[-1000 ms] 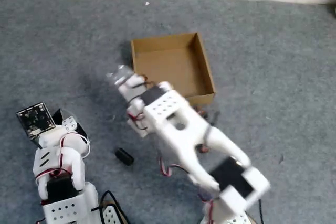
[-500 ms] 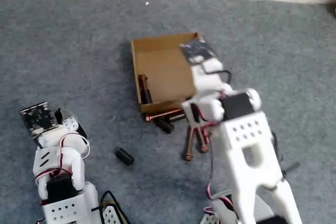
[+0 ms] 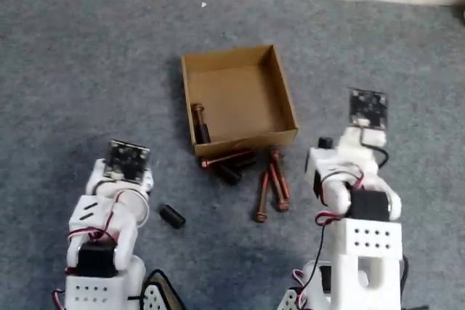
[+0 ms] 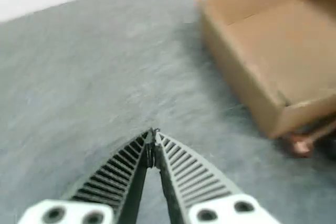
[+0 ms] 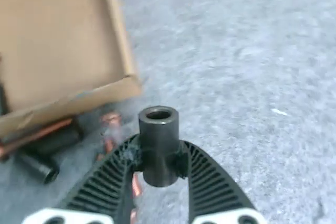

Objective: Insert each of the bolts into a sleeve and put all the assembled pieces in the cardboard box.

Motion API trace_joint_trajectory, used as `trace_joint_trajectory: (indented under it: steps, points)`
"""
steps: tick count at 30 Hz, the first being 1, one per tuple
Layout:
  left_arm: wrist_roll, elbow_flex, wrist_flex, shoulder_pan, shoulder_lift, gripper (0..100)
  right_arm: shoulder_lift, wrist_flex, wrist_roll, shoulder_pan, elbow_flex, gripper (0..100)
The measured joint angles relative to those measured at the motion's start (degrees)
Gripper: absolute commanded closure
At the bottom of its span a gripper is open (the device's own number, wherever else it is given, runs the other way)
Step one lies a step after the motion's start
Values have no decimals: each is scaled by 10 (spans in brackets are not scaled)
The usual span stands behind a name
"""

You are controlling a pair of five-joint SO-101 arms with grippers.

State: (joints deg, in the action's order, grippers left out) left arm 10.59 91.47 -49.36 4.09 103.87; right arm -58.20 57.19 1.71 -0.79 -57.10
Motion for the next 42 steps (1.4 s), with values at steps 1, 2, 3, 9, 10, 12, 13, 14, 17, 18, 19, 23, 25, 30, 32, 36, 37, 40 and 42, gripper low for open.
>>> trace_joint_trajectory:
  steps: [1, 2, 3, 9, 10, 12, 13, 14, 17, 18, 19, 23, 25, 30, 32, 36, 37, 40, 42]
  points:
    - [6, -14, -11, -17, 0, 947, -4, -8, 9, 11, -6, 993]
    - [13, -31, -25, -35, 0, 946, -5, -18, 20, 22, -10, 993]
    - [20, -48, -38, -55, -1, 946, -6, -25, 33, 36, -15, 993]
    - [49, -149, -102, -176, -93, 944, -9, -59, 64, 113, -23, 993]
    - [52, -164, -105, -199, -126, 944, -10, -61, 64, 124, -23, 993]
    - [55, -200, -105, -240, -209, 944, -10, -64, 64, 146, -23, 993]
    - [55, -218, -105, -259, -250, 944, -10, -67, 64, 155, -23, 993]
    - [55, -238, -106, -278, -290, 941, -10, -69, 64, 162, -23, 993]
    - [40, -298, -106, -317, -414, 874, -10, -70, 64, 178, -23, 993]
    - [23, -320, -106, -327, -454, 848, -10, -70, 64, 181, -23, 993]
    - [1, -341, -106, -337, -495, 826, -10, -71, 64, 181, -23, 993]
    - [-132, -415, -106, -370, -648, 800, -10, -71, 66, 179, -23, 993]
    - [-207, -448, -106, -383, -721, 800, -10, -71, 66, 180, -23, 993]
    - [-341, -528, -106, -411, -877, 800, -10, -71, 66, 182, -23, 993]
    - [-371, -556, -106, -421, -927, 800, -10, -71, 66, 182, -23, 993]
    - [-407, -605, -106, -435, -1016, 800, -10, -71, 66, 182, -23, 993]
    - [-413, -616, -105, -438, -1036, 800, -10, -71, 66, 182, -23, 993]
    - [-425, -647, -105, -446, -1089, 800, -10, -71, 66, 182, -23, 993]
    - [-427, -669, -105, -451, -1118, 800, -10, -71, 66, 182, -23, 993]
